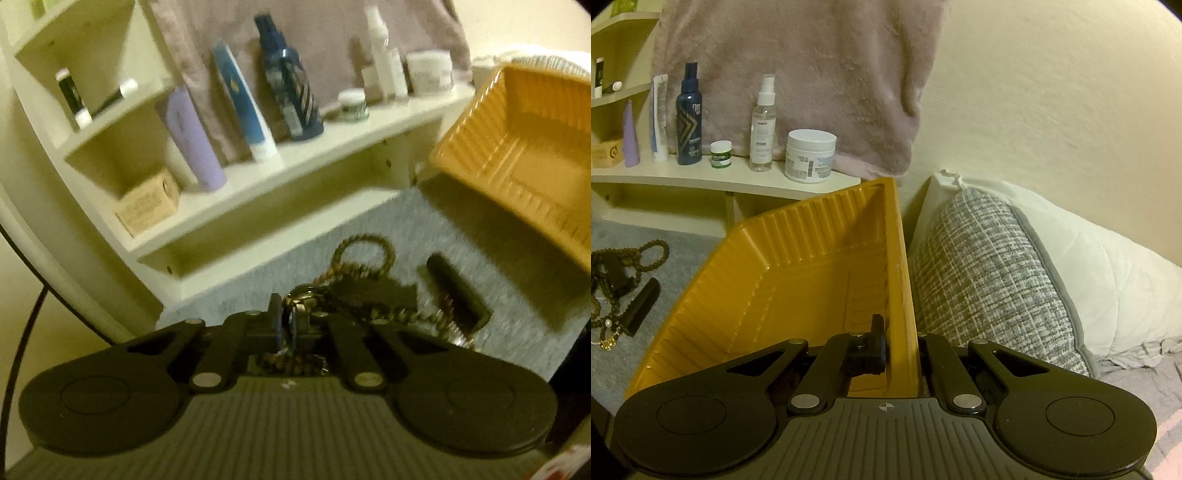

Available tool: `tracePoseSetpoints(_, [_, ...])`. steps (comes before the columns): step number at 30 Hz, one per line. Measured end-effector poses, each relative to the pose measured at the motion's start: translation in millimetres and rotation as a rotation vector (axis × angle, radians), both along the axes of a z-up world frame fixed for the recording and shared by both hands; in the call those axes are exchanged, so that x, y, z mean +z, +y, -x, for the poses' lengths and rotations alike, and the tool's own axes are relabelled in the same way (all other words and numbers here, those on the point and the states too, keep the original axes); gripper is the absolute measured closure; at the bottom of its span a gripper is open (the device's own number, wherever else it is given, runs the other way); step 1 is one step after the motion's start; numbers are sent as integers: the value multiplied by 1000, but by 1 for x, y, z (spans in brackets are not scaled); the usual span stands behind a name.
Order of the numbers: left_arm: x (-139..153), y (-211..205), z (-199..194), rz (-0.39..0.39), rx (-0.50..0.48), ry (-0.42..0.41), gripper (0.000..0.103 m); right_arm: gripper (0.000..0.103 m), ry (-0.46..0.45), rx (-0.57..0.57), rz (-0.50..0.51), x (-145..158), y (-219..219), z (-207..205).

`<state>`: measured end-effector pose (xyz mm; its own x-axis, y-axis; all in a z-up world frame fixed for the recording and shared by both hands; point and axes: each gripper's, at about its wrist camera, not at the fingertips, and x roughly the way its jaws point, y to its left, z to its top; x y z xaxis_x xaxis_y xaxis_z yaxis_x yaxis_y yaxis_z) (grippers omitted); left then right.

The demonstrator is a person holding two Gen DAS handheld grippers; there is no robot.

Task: Organize jewelry
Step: 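Carry the black watch into the orange tray and open the left gripper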

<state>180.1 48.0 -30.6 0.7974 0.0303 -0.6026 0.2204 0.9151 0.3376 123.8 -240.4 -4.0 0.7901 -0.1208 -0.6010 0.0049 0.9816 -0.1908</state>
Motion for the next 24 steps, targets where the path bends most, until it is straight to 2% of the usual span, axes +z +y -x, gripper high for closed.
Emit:
tracePoseSetpoints(6, [31,-22,6,67,-63,-47,99,100,-3,-1,-1,0,0,1])
tracePoseSetpoints(10, [41,-53,11,143,-144,-51,99,100,-6,-2,-6,-1,-1,1])
tracePoseSetpoints(17, [36,-116,13,251,-274,-1,99,100,-6,-2,-13,0,-1,1])
tracePoseSetpoints(24, [16,-157,15,275,-367,72,98,100,-6,-1,-22,-1,-2,1])
